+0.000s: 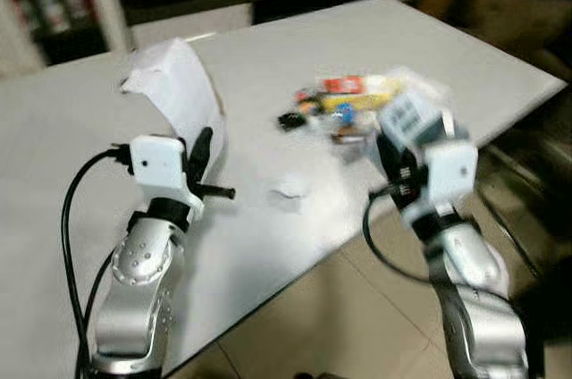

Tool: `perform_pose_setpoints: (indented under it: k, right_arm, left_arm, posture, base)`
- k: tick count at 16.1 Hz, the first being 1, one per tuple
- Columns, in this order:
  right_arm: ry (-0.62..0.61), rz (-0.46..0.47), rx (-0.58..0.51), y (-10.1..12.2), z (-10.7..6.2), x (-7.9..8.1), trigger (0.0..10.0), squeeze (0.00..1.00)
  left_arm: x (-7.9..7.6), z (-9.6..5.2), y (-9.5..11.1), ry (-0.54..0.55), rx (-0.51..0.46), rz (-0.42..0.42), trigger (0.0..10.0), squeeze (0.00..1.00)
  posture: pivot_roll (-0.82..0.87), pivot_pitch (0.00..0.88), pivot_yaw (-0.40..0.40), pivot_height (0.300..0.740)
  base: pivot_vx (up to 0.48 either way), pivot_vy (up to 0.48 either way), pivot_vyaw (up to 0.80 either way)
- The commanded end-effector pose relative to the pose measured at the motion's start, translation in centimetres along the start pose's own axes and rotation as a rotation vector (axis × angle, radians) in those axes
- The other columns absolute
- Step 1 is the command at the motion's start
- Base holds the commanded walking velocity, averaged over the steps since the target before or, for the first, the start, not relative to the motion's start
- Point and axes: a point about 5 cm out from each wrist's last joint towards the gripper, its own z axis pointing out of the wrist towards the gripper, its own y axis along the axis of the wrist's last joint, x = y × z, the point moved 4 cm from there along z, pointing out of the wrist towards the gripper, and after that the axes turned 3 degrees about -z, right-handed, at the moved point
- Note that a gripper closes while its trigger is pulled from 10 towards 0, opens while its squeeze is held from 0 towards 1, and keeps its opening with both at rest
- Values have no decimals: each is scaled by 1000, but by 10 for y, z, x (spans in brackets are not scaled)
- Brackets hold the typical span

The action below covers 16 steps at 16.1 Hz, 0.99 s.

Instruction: Picking trash to rubbish bin

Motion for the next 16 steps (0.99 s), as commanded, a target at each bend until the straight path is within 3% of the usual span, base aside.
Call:
perform_pose_setpoints:
  k: [1, 3, 4, 5, 8, 16]
  right_arm:
    - [-46, -38, 34, -1, -10, -7, 10000, 0]
    - [-43, -76, 64, -2, -18, -5, 10000, 0]
    - [-55, -62, 71, -2, -18, -5, 10000, 0]
    - [-63, -24, 73, -3, -17, -3, 10000, 0]
    - [-58, 18, 122, -14, -18, 4, 10000, 0]
    - [-56, 13, 174, -25, -20, 7, 10000, 0]
  left_arm:
    - [-15, -3, -6, -79, 48, -7, 10000, 0]
    - [-12, -11, -15, -62, 81, 34, 10000, 0]
    - [-10, -15, -20, -50, 98, 70, 10000, 0]
    - [-10, -18, -26, -39, 134, 52, 10000, 0]
    - [-7, -23, -25, -37, 141, 76, 10000, 0]
    - [-9, -25, -24, -40, 134, 89, 10000, 0]
  posture:
    - [-80, 7, -62, 740]
    - [-90, 23, -63, 740]
    - [-97, 19, -64, 740]
    - [-94, 17, -74, 740]
    - [-89, 9, -84, 740]
    - [-76, 0, -85, 740]
  base:
    - [0, 0, -800]
    - [0, 0, -800]
    - [0, 0, -800]
    - [0, 0, -800]
    - [0, 0, -800]
    - [0, 0, -800]
